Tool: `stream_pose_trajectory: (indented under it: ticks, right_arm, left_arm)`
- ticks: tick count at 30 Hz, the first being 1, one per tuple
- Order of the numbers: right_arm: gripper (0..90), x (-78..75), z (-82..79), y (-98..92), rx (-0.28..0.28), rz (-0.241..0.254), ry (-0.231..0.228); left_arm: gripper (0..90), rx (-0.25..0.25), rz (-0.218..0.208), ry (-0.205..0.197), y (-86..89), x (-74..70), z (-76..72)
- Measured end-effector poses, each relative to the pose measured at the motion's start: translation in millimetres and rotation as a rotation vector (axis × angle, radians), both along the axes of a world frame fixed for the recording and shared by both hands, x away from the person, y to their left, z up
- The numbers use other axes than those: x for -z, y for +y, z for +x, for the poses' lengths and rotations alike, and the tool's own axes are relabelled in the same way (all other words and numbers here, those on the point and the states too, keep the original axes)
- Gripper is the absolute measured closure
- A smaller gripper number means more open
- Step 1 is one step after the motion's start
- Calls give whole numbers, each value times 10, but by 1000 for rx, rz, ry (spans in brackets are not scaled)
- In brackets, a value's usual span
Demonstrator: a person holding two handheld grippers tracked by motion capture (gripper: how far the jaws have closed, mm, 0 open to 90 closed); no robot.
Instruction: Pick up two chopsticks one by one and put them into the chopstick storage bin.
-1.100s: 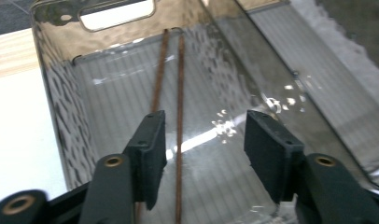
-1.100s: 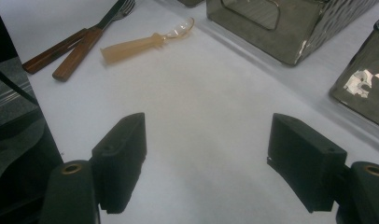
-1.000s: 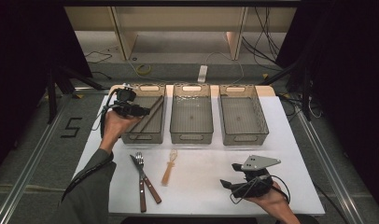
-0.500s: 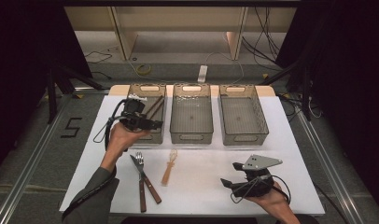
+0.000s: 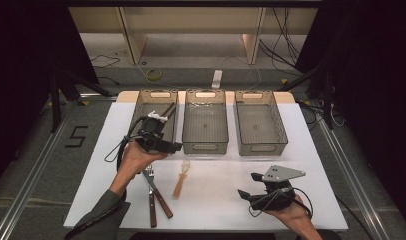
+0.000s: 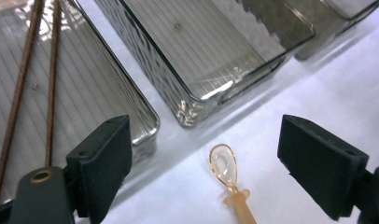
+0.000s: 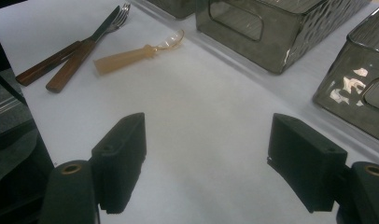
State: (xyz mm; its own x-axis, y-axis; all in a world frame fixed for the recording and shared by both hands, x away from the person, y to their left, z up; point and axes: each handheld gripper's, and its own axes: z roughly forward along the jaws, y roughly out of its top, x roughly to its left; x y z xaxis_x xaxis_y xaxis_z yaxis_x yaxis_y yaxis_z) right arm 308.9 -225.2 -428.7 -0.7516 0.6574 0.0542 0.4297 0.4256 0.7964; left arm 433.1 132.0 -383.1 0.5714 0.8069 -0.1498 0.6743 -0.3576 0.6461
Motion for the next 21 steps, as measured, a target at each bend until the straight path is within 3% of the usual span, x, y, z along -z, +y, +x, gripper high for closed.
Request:
stream_pose_trajectory:
  ticks: [21]
  right_arm:
    - [286,14,23,8,-4,0,1]
  left_arm:
    - [155,67,46,51,-203,160,-220]
